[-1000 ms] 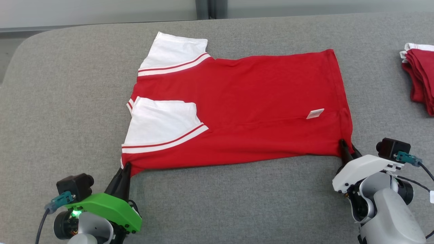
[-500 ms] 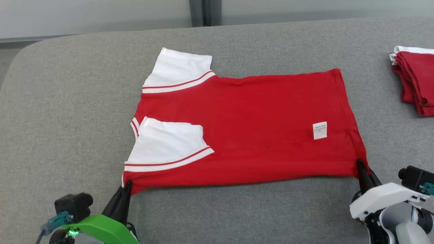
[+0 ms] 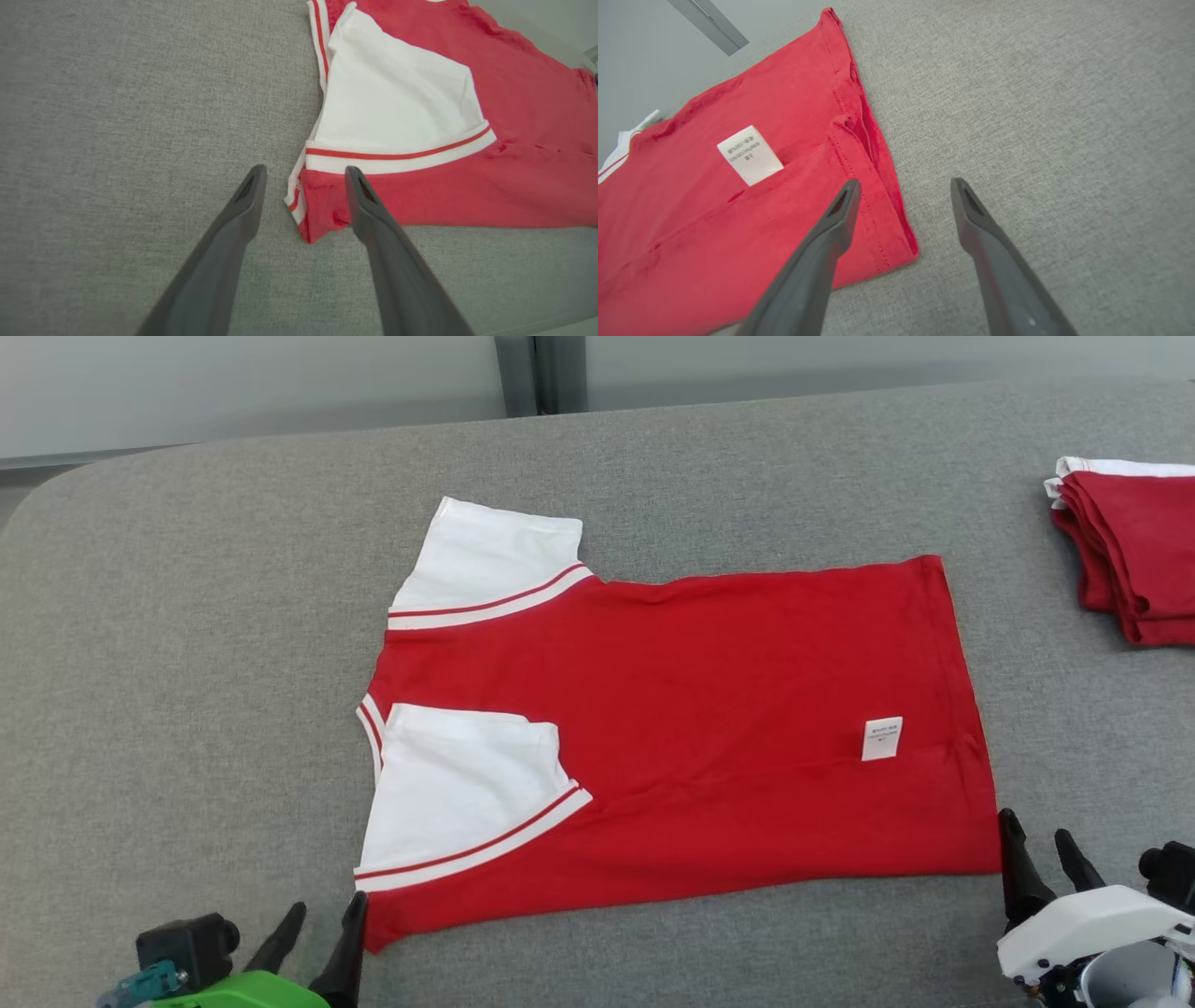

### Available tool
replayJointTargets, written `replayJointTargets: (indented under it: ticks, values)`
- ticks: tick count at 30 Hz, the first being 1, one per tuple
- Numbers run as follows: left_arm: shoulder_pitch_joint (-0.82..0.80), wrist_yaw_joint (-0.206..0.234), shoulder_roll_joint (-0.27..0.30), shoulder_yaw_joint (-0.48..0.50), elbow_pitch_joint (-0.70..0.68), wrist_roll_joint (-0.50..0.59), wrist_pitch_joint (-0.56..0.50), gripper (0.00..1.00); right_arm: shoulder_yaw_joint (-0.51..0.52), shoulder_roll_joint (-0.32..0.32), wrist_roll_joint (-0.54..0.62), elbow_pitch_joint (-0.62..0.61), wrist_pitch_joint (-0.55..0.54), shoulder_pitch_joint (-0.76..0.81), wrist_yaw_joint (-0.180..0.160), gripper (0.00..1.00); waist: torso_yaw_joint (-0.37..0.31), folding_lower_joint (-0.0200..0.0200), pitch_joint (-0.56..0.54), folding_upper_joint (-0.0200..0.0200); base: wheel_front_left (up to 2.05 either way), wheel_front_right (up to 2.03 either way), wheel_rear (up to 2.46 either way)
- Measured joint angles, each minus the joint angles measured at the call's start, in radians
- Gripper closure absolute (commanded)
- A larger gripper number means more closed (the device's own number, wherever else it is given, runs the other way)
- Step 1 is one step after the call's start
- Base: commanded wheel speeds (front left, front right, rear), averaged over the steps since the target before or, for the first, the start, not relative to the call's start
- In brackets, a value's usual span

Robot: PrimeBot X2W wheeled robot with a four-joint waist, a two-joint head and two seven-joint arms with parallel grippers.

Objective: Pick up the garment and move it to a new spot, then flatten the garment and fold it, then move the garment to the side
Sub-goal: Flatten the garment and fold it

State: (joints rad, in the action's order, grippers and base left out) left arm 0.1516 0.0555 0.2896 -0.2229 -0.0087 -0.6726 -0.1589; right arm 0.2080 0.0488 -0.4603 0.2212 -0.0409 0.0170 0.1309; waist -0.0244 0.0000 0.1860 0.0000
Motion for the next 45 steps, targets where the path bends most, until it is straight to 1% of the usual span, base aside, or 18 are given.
replayJointTargets:
  ticks: [6, 8, 10, 13, 19, 22, 28, 32, 36, 42, 45]
  values:
    - [-0.024, 0.021, 0.056, 0.043, -0.041, 0.029, 0.006, 0.00, 0.043, 0.001, 0.063, -0.061, 0.040, -0.014, 0.000, 0.00, -0.014, 0.0000, 0.005, 0.0000, 0.00, 0.00, 0.00]
    - [-0.078, 0.024, 0.074, 0.044, -0.057, 0.050, -0.004, 0.00, 0.036, 0.001, 0.085, -0.090, 0.042, -0.035, 0.000, 0.00, -0.019, 0.0000, 0.010, 0.0000, 0.00, 0.00, 0.00]
    - [-0.138, 0.015, 0.083, 0.034, -0.061, 0.058, -0.020, 0.00, 0.019, 0.001, 0.096, -0.109, 0.038, -0.053, 0.000, 0.00, -0.024, 0.0000, 0.017, 0.0000, 0.00, 0.00, 0.00]
    - [-0.249, 0.005, 0.100, 0.014, -0.036, 0.087, -0.049, 0.00, -0.016, 0.001, 0.113, -0.130, 0.024, -0.087, 0.000, 0.00, -0.033, 0.0000, 0.033, 0.0000, 0.00, 0.00, 0.00]
    - [-0.538, -0.045, 0.102, -0.040, 0.106, 0.135, -0.101, 0.00, -0.090, 0.001, 0.130, -0.151, 0.007, -0.179, 0.000, 0.00, -0.055, 0.0000, 0.095, 0.0000, 0.00, 0.00, 0.00]
    - [-0.671, -0.054, 0.097, -0.061, 0.196, 0.168, -0.119, 0.00, -0.134, 0.002, 0.135, -0.152, 0.006, -0.229, 0.000, 0.00, -0.070, 0.0000, 0.134, 0.0000, 0.00, 0.00, 0.00]
    - [-0.871, -0.072, 0.075, -0.092, 0.370, 0.200, -0.130, 0.00, -0.201, 0.018, 0.128, -0.149, 0.016, -0.312, 0.000, 0.00, -0.111, 0.0000, 0.219, 0.0000, 0.00, 0.00, 0.00]
    - [-0.960, -0.073, 0.072, -0.101, 0.475, 0.226, -0.130, 0.00, -0.228, 0.029, 0.116, -0.140, 0.032, -0.340, 0.000, 0.00, -0.144, 0.0000, 0.272, 0.0000, 0.00, 0.00, 0.00]
    - [-1.025, -0.076, 0.081, -0.103, 0.555, 0.238, -0.121, 0.00, -0.244, 0.037, 0.101, -0.132, 0.049, -0.354, 0.000, 0.00, -0.181, 0.0001, 0.313, 0.0000, 0.00, 0.00, 0.00]
    - [-1.091, -0.079, 0.085, -0.114, 0.634, 0.253, -0.109, 0.00, -0.253, 0.038, 0.092, -0.118, 0.069, -0.359, 0.000, 0.00, -0.225, 0.0001, 0.355, 0.0000, 0.00, 0.00, 0.00]
    - [-1.112, -0.072, 0.086, -0.116, 0.664, 0.256, -0.109, 0.00, -0.255, 0.038, 0.089, -0.113, 0.075, -0.361, 0.000, 0.00, -0.239, 0.0001, 0.369, 0.0000, 0.00, 0.00, 0.00]
